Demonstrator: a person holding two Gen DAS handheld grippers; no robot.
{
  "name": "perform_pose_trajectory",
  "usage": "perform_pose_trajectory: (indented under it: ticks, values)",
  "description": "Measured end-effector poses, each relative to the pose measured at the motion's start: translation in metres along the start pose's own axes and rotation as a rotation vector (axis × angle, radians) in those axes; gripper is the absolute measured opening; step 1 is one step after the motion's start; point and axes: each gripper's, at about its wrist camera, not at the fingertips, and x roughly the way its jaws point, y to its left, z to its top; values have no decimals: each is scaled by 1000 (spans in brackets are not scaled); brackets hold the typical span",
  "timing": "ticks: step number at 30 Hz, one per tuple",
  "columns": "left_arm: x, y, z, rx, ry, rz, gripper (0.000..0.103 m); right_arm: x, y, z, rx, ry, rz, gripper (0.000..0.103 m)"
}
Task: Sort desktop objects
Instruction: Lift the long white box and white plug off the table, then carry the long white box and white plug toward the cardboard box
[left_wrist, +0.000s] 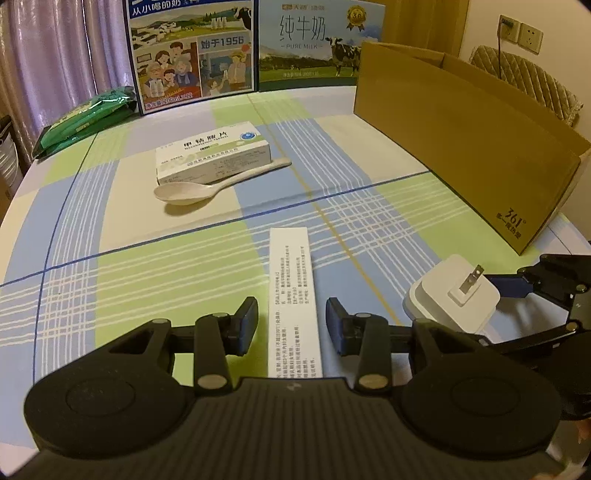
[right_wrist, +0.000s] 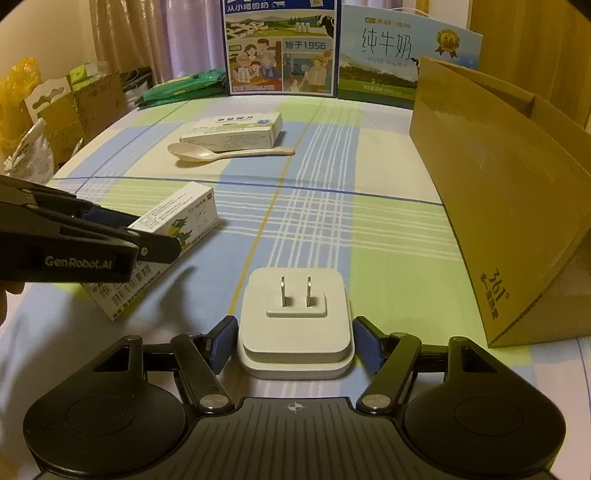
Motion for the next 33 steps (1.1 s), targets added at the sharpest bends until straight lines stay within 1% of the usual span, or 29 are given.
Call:
perform_pose_trajectory:
  ticks: [2,3,4,8,9,10,13,18,21,25,27,33]
  values:
    - [2,0,0,-6,1,6,34,1,0,1,6,1,0,65]
    - [2,1,0,-10,2,6,34,0,0,2,5,1,0,62]
    - [3,1,-1,-14,7,4,34,0,0,2,2,2,0,62]
    - [7,-1,-2,-8,33,-1,33,1,0,3,1,5,6,62]
    - [7,-2,-2,-2,37,3,26,1,0,4,3,6,8,62]
    - [7,-3,-2,2,42,9,22,1,0,4,6,6,10,62]
    - [5,-4,-4,-8,49,11,22,0,-1,4,14,6,13,62]
    - [-6,-9,-11,-35,69,-7,21,-5,-6,3,40,-4,1,62]
    - [-15,-15,-18,-24,71,-7,21,-7,-7,4,43,-10,-4,62]
    - [-11,-17,-19,-14,77,2,22,-6,-6,2,44,-7,-7,62]
    - [-8,-16,-18,-24,79,-7,22,-5,-6,1,44,-8,-10,62]
    - [-1,-19,-14,-12,64,-5,22,-3,-5,0,36,-10,-36,62]
